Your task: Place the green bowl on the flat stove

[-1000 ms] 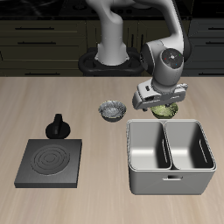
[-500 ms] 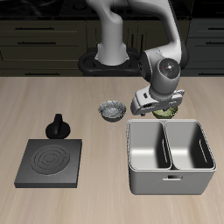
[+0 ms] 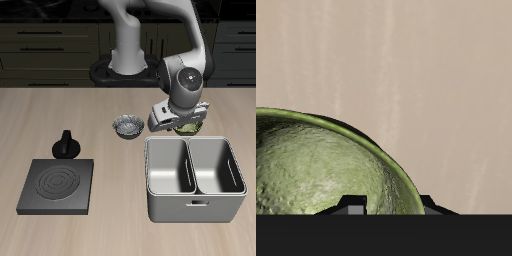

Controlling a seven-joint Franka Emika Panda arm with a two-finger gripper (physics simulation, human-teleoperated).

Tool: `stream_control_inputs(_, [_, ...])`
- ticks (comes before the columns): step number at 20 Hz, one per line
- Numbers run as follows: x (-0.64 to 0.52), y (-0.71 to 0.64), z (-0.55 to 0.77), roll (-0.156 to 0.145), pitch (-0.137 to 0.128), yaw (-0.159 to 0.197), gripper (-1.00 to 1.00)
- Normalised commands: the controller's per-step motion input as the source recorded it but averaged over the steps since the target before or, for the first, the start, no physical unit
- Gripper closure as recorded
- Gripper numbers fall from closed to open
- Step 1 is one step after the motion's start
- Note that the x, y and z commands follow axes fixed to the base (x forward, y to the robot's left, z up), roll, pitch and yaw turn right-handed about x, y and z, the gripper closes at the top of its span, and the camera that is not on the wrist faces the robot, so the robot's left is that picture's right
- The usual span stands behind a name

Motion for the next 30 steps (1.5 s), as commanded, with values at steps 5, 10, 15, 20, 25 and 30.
stream_control_inputs(5, [0.02, -0.03, 0.03, 0.013, -0.012, -0.003, 1.00])
stream_control_inputs(10, [0.04, -0.04, 0.06, 0.002, -0.019, -0.001, 1.00])
stream_control_inputs(15, [0.01, -0.08, 0.17, -0.005, -0.030, -0.006, 1.00])
stream_control_inputs(20, [0.01, -0.14, 0.27, -0.013, -0.052, -0.003, 1.00])
stream_control_inputs(25, [-0.03, -0.10, 0.37, -0.018, -0.072, -0.005, 1.00])
stream_control_inputs(30, [-0.08, -0.09, 0.49, 0.006, -0.089, -0.018, 1.00])
